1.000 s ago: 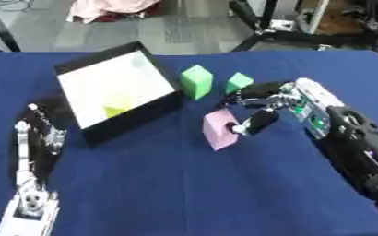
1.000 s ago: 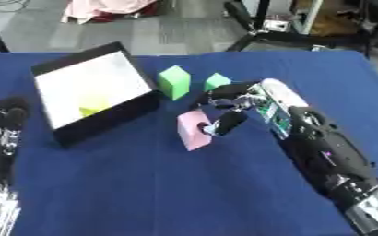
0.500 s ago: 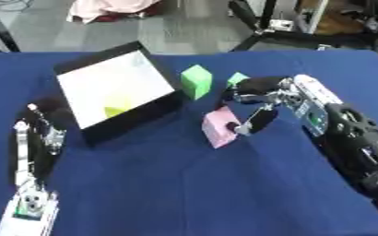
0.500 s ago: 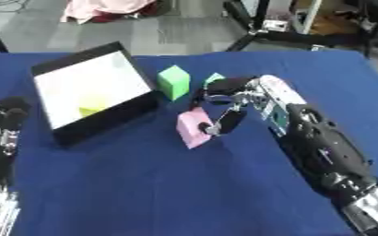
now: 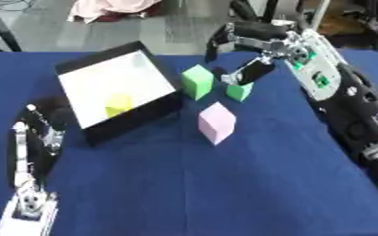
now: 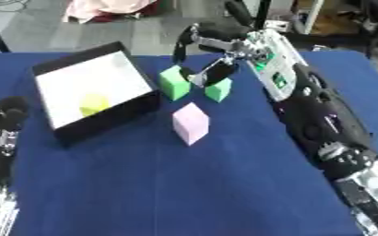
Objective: Pick up objects on the table and place them in the box.
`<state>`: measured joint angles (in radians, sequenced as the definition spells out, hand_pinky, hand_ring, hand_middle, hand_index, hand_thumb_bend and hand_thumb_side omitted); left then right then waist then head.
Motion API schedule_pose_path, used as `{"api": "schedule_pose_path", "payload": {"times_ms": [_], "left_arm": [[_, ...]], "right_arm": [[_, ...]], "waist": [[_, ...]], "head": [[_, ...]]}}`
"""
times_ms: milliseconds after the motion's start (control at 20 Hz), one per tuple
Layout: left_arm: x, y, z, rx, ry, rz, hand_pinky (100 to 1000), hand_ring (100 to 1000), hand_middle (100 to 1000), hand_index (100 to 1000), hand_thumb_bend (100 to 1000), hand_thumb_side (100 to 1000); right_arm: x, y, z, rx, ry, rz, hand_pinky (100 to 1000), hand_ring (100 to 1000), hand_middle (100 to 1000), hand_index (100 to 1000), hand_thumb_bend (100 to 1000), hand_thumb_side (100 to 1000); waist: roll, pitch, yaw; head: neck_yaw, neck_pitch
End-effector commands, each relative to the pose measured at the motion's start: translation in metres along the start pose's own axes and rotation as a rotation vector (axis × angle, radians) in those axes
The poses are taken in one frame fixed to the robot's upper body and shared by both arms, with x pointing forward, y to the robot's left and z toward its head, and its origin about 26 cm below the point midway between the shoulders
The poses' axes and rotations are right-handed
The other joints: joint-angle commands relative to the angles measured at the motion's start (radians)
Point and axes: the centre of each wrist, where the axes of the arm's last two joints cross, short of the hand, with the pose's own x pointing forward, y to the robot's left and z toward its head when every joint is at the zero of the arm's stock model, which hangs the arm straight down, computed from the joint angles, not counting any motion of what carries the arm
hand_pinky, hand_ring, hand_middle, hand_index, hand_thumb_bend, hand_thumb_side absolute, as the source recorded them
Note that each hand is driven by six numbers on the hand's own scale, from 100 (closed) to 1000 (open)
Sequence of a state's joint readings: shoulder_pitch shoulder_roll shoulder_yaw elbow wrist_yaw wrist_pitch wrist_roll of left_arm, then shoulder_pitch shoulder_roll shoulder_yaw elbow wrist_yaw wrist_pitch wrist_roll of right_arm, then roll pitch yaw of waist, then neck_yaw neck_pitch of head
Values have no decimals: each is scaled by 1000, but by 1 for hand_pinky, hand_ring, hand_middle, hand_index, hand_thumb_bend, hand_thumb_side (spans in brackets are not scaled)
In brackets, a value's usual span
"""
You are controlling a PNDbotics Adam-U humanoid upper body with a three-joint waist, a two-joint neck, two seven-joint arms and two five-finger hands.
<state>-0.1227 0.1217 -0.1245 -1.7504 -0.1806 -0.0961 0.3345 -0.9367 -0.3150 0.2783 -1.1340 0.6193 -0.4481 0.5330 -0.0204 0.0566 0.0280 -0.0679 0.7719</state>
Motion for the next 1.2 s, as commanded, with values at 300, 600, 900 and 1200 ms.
{"api": "schedule_pose_path", "payload": {"times_ms": [300, 600, 900, 1200], "left_arm": [[5, 1, -4, -8, -27, 0, 754, 705, 602, 690, 831, 773], [5, 2, -4, -11, -25, -7, 754, 705, 603, 691, 833, 773], [7, 1, -5, -12, -30, 0, 754, 706, 604, 691, 834, 774], [8, -1, -6, -14, -34, 6, 753, 707, 604, 691, 835, 774]], "right_arm": [[2, 4, 13, 357, -38, 166, 955, 980, 986, 1000, 100, 935], [1, 16, 23, 579, -43, 275, 974, 994, 1000, 1000, 100, 808], [-11, 40, 23, 640, 1, 289, 975, 992, 1000, 1000, 100, 778], [-24, 62, 23, 646, 39, 277, 973, 988, 1000, 1000, 100, 776]], "waist": [[-2, -12, -3], [-2, -11, -9], [5, -10, -7], [7, -6, -1]], "head": [[10, -2], [11, -2], [9, -2], [5, -2]]}}
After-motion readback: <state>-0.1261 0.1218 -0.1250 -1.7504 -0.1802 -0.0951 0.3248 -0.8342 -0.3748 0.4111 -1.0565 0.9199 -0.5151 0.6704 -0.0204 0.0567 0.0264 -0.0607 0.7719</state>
